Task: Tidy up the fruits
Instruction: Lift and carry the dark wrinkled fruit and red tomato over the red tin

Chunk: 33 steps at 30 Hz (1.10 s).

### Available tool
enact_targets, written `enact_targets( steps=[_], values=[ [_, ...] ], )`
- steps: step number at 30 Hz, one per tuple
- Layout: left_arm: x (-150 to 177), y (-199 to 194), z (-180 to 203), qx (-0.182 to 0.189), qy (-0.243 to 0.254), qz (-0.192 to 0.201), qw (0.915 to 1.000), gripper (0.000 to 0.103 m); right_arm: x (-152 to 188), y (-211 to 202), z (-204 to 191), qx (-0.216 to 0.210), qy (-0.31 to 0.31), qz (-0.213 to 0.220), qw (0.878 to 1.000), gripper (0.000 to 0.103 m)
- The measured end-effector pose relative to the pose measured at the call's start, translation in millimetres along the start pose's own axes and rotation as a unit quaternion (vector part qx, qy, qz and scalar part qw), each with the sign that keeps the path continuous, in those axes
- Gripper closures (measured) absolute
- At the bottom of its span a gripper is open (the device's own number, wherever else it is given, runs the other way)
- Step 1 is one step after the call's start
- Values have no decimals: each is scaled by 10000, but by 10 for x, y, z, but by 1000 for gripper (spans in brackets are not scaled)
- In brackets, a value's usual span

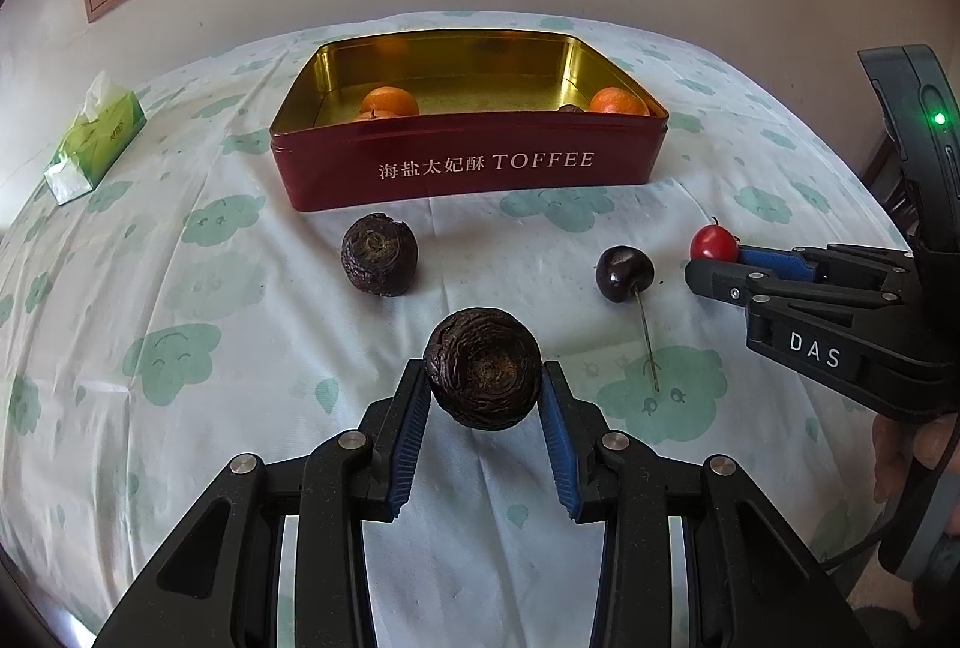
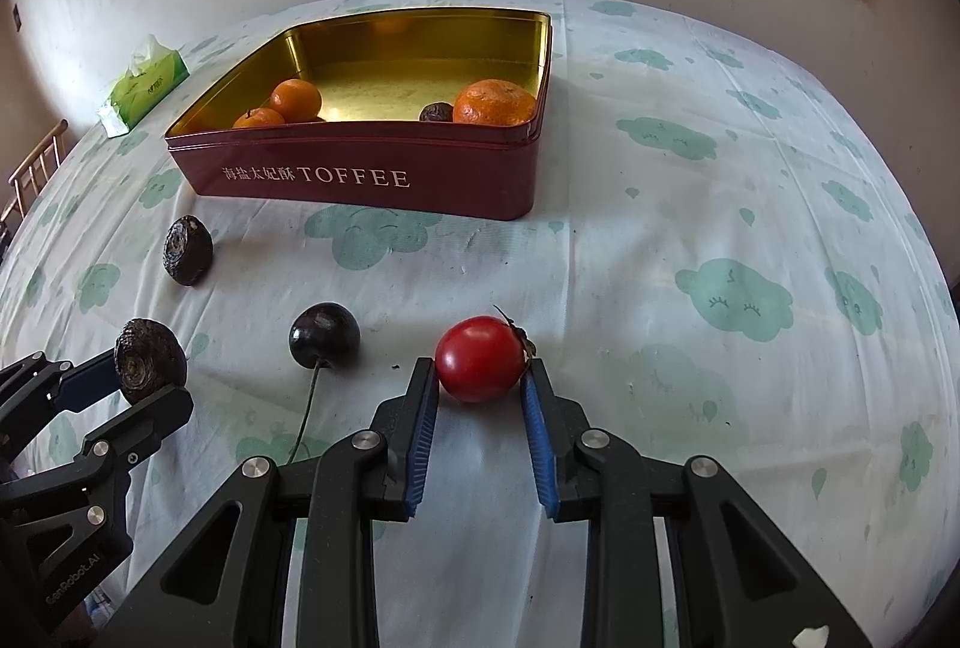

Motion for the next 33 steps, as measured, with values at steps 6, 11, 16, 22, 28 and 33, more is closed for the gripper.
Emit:
enact_targets(
  steps=[6, 11, 16, 22, 28, 33],
  values=[
    [-21, -20, -19, -12, -23, 19, 10000, 65, 3, -62, -30, -40, -25, 22, 10000, 77],
    [-35, -39, -35, -16, -47, 43, 10000, 65, -5, -124, -62, -87, -42, 51, 9999, 77],
    [-42, -61, -63, -14, -91, 66, 9999, 65, -24, -183, -96, -137, -72, 81, 9998, 77],
    [-69, -103, -127, -29, -149, 124, 9998, 65, -43, -238, -135, -192, -90, 128, 9997, 77],
    [-141, -170, -210, -53, -189, 228, 9995, 65, -74, -281, -173, -246, -104, 172, 9995, 77],
    [-232, -220, -284, -112, -190, 340, 9992, 65, -130, -314, -212, -281, -152, 226, 9992, 77]
  ],
)
Point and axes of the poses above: each gripper's, at about its wrist camera, not at the fingertips, and y roughly the way its jaws point, z to its right, x to its underside, the point moved 2 cm from there along y, roughly the way its jaws point, and after that the axes turned 12 degrees about y, right-handed, at the moved point
